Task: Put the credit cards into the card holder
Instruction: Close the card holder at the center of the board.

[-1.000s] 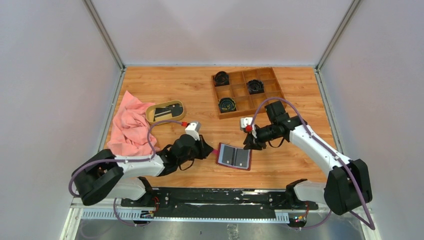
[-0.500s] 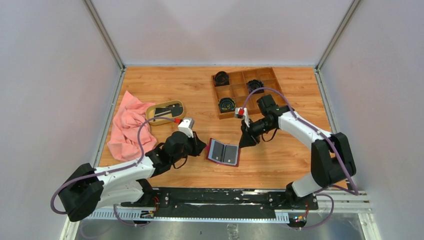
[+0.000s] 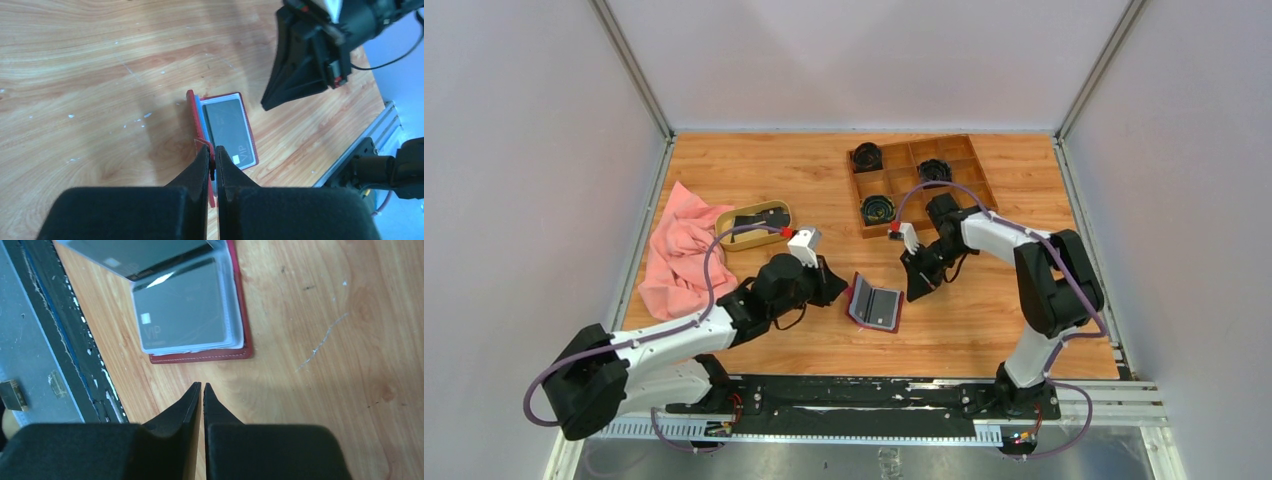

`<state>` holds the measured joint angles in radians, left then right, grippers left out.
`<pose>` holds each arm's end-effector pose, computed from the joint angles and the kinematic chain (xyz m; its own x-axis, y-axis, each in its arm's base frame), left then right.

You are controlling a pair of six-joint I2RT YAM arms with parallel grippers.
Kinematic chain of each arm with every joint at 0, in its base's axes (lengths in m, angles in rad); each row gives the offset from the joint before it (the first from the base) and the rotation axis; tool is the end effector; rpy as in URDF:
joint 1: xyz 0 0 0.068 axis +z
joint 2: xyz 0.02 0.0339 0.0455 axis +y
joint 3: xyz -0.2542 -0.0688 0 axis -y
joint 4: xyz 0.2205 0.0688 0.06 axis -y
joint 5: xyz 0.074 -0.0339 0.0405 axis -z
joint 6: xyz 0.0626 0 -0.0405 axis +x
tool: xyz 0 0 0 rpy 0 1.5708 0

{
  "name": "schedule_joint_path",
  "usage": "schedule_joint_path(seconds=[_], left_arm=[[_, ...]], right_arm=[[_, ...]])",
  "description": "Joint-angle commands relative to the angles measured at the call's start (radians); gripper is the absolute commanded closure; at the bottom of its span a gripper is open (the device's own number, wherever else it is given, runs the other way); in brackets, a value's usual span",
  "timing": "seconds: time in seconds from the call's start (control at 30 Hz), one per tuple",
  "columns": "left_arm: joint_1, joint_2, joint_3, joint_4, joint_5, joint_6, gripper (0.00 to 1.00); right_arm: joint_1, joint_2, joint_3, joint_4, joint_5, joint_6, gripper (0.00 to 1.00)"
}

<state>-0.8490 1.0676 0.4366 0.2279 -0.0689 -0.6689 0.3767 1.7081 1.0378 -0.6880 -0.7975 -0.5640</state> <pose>0.1594 -0.1746 0.2010 -0.6418 -0.2072 -0.7384 0.3939 0.7370 -0.5492 0.2529 0.1482 0.1603 -0.5558 -0.6214 -0.5522 -0.8217 0.3098 0.4784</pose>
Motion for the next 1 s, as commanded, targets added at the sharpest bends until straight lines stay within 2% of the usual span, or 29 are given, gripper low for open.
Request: schedule_joint_path(seconds=[0.0,0.4,0.97], left_arm=[[-0.022,0.03,0.052,-0.004,0.023,-0.016,1.0],[-0.104,0.187,0.167,-0.001,0.008,-0.018,1.0],[-0.225,0.534,0.369,0.07,0.057,-0.03,1.0]], right_arm=[[-0.015,0.07,0.035,-0.063,0.049,0.043,0.92],[-0.013,0.198,0.065,-0.052,-0.029,0.114,0.93],[-0.014,0.225,0.073,-0.031,-0.077,0.15,0.92]])
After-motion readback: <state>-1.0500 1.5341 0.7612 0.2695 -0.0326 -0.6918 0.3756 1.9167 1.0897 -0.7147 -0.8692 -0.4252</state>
